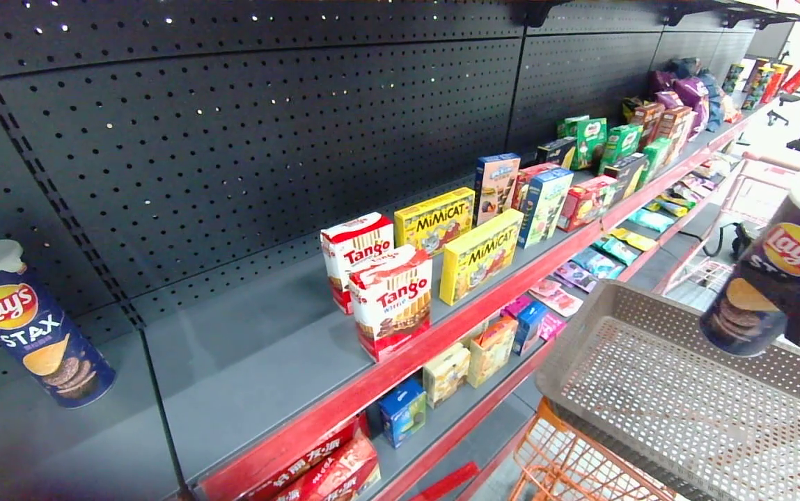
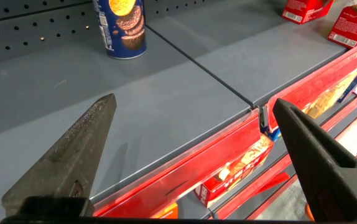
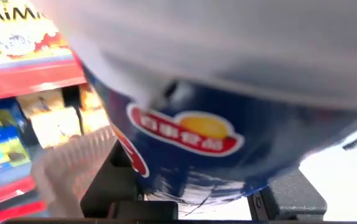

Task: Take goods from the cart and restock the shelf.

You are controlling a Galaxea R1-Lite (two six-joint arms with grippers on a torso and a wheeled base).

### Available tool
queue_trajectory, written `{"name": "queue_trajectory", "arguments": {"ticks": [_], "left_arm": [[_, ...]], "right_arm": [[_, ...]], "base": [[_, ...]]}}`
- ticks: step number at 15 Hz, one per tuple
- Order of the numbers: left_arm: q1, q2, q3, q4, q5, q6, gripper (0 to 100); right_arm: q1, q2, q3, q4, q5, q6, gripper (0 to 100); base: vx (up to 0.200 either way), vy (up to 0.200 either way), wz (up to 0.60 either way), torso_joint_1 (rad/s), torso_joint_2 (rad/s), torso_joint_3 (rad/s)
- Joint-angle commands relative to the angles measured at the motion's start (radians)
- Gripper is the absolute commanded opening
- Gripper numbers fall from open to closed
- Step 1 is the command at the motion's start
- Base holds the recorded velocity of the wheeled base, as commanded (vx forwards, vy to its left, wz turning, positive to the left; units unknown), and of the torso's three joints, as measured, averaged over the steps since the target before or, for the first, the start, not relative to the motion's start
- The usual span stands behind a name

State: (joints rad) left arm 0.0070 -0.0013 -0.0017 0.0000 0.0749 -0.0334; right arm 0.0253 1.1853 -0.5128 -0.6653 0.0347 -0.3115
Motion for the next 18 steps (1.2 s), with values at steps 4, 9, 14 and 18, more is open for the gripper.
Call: {"name": "queue_trajectory", "arguments": {"ticks": [4,9,14,18], "left_arm": [[0.001,0.001,0.0,0.0,0.0,0.0,100],[0.001,0.001,0.0,0.0,0.0,0.0,100],[0.001,0.001,0.0,0.0,0.0,0.0,100],[0.001,0.001,0.0,0.0,0.0,0.0,100]], "right_arm": [[-0.056,-0.355,0.122,0.199,-0.081,0.009,0],[-0.117,-0.421,0.045,0.309,-0.013,-0.058,0],[-0.105,-0.438,0.068,0.311,-0.018,-0.093,0],[-0.107,-0.492,0.099,0.311,-0.016,-0.146,0]], "base": [[0.0,0.0,0.0,0.0,0.0,0.0],[0.0,0.0,0.0,0.0,0.0,0.0],[0.0,0.0,0.0,0.0,0.0,0.0],[0.0,0.0,0.0,0.0,0.0,0.0]]}}
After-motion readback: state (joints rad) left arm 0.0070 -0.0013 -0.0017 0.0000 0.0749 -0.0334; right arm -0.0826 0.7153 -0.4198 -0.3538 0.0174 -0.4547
